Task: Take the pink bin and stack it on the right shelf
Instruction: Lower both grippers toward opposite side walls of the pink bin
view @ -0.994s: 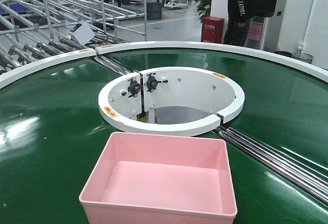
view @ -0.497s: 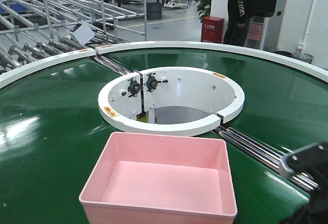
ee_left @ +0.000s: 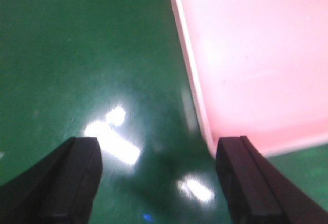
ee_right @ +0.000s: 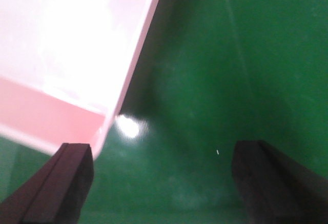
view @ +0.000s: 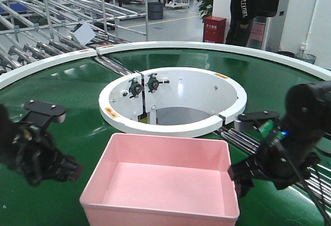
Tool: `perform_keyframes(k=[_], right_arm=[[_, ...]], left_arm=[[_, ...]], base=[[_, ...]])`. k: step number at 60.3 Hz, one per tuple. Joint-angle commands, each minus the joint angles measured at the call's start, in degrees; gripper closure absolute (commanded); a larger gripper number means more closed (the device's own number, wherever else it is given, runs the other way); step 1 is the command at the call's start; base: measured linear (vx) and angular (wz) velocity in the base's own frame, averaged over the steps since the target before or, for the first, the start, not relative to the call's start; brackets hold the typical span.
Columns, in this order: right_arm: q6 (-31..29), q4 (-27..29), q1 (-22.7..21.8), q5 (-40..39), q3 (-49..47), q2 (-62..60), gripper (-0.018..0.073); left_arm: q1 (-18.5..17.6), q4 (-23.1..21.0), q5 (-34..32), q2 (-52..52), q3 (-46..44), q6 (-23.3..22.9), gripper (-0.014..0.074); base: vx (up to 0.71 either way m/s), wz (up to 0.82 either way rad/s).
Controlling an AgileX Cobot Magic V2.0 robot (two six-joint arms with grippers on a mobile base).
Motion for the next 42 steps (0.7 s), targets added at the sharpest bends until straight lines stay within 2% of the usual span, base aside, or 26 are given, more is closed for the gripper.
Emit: perform_keyframes(k=[1, 17, 33, 42], right_arm=[[2.93, -0.58, 0.04, 0.62, -6.00, 1.49, -0.0029], [6.61, -0.26, 0.10, 7.76, -18.80, 11.82, -0.0028], [9.72, -0.10, 0.10, 8.17, -26.23, 18.84, -0.0028], [12.16, -2.08, 1.33, 7.88, -26.99, 20.90, -0.0025]], left_arm=[[-0.27, -2.90, -0.93, 2.69, -6.61, -0.30, 0.0006], [-0.27, -4.17, 5.10, 15.17, -20.47, -0.15, 0.0006], [-2.31, -3.70, 5.89, 23.39, -28.54, -0.23, 0.0006], [-2.55, -2.32, 9.79, 26.92, -32.85, -4.86, 0.0006]], base=[[0.00, 0.00], [0.00, 0.00], [0.00, 0.00], [0.00, 0.00]])
